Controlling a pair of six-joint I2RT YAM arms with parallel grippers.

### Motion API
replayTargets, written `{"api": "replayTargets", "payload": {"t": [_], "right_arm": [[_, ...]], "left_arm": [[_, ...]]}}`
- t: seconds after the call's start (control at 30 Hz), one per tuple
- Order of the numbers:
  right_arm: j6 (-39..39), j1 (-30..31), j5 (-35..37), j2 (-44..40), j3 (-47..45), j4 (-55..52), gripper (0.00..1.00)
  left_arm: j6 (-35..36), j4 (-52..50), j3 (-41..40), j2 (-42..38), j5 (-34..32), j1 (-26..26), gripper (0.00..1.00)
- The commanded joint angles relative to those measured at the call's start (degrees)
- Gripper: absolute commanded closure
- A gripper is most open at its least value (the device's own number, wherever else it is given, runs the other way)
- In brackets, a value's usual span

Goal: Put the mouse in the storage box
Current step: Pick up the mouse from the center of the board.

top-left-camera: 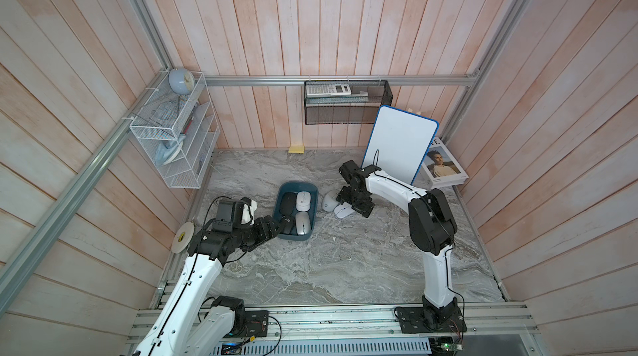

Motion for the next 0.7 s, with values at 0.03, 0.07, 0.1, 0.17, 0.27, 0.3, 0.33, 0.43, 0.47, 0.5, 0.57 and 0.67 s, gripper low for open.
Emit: {"api": "replayTargets", "payload": {"t": [0.03,0.07,0.1,0.17,0.27,0.3,0.33,0.43,0.47,0.5,0.57,0.67], "right_arm": [[1.88,-0.55,0.35,2.96,4.82,-3.03,0.04],[1.96,-0.63,0.23,3.36,5.09,-3.08,0.04],[2.35,-0.68,-0.13,3.55,5.10,-2.80,0.04],[2.97,-0.70,-0.66,3.62,4.50,-1.50,0.03],[3.29,-0.80,-0.91,4.48,5.33,-2.11,0.03],[3.29,-0.87,-1.01,4.90,5.67,-2.59,0.04],[3.37,-0.89,-1.01,5.17,5.98,-2.86,0.04],[3.54,-0.94,-1.10,5.49,6.16,-2.70,0.04],[3.56,-0.98,-1.18,5.59,6.23,-2.74,0.04],[3.61,-1.03,-1.10,5.75,6.23,-2.78,0.04],[3.91,-1.05,-1.13,5.83,6.00,-2.60,0.05],[3.91,-1.14,-1.18,6.14,6.40,-2.37,0.06]], "left_arm": [[-0.11,1.25,-0.55,-0.39,-0.28,-0.17,0.24],[-0.12,1.25,-0.55,-0.44,-0.29,-0.17,0.24],[-0.10,1.25,-0.54,-0.38,-0.21,-0.17,0.24],[-0.10,1.33,-0.55,-0.27,-0.22,-0.17,0.24],[-0.02,1.34,-0.49,0.10,-0.17,-0.17,0.24],[-0.02,1.33,-0.43,0.26,-0.13,-0.17,0.24],[-0.01,1.34,-0.43,0.25,-0.16,-0.19,0.24],[0.03,1.41,-0.55,0.35,-0.05,-0.17,0.24],[0.04,1.34,-0.51,0.37,-0.06,-0.17,0.24],[0.07,1.34,-0.46,0.44,0.04,-0.17,0.24],[0.07,1.34,-0.51,0.45,-0.10,-0.17,0.24],[0.07,1.38,-0.55,0.50,0.02,-0.17,0.24]]}}
